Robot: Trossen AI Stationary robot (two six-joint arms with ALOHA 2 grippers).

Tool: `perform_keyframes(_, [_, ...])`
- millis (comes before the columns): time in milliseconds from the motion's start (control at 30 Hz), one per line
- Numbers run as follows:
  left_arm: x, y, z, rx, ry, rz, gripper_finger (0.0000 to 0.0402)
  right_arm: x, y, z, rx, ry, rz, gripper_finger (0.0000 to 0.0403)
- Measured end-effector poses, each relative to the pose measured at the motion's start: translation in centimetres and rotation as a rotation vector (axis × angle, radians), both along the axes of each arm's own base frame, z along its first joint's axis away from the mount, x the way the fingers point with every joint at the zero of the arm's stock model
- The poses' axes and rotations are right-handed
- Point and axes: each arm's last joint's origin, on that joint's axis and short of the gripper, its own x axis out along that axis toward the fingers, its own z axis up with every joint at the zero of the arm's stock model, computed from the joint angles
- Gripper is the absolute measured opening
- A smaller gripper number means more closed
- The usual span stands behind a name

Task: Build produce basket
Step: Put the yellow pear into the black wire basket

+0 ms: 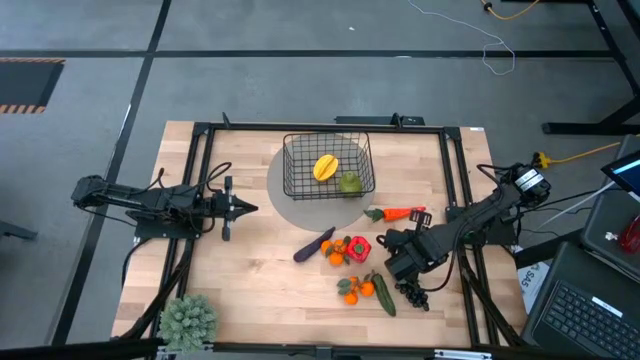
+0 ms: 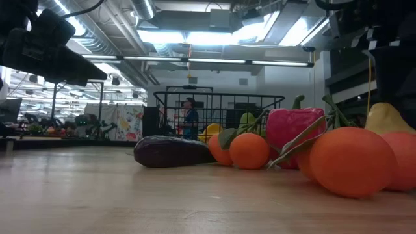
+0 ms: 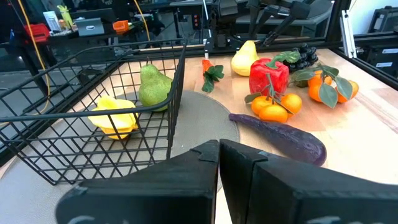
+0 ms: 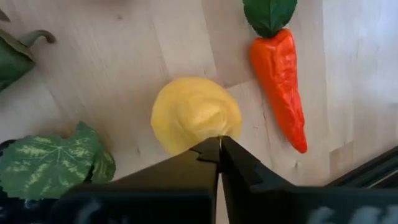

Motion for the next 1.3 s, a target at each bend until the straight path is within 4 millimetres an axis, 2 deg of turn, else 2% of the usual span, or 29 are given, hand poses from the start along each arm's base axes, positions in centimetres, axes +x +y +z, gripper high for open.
perform_keyframes(133, [0.0,0.0,0.0,0.0,0.001,0.0,0.0004,-0.1,0.0,0.2,0.009,0.008,-0.024,0.0001])
perform_keyframes(233, [0.0,0.0,0.0,0.0,0.0,-0.001,0.0004,0.0,0.1,1.2,0.004,0.009,-0.054,0.0001])
perform_keyframes(367, [0.0,0.0,0.0,0.0,0.0,0.0,0.0004,0.2,0.1,3.7,-0.01,-0.005,-0.077,0.0])
perform_keyframes(500, [0.0,0.0,0.0,0.0,0.001,-0.001,0.0004,0.3,0.1,6.9,-0.026,-0.017,-0.083,0.0])
perform_keyframes(667, [0.0,0.0,0.0,0.0,0.0,-0.001,0.0004,1.1,0.2,11.0,-0.063,-0.226,-0.064,0.0])
perform_keyframes(867, [0.0,0.0,0.0,0.0,0.001,0.0,0.0004,2.0,-0.8,14.6,-0.316,-0.49,-0.008,0.0])
perform_keyframes(1033, [0.0,0.0,0.0,0.0,0.0,-0.001,0.0004,4.2,-2.4,15.9,-0.502,-0.643,-0.008,0.0])
perform_keyframes(1167, [0.0,0.0,0.0,0.0,0.0,-0.001,0.0004,6.9,-4.5,16.7,-0.505,-0.685,0.023,0.0])
perform_keyframes(1300, [0.0,0.0,0.0,0.0,0.0,-0.001,0.0004,9.3,-7.4,17.8,-0.47,-0.747,0.074,0.0])
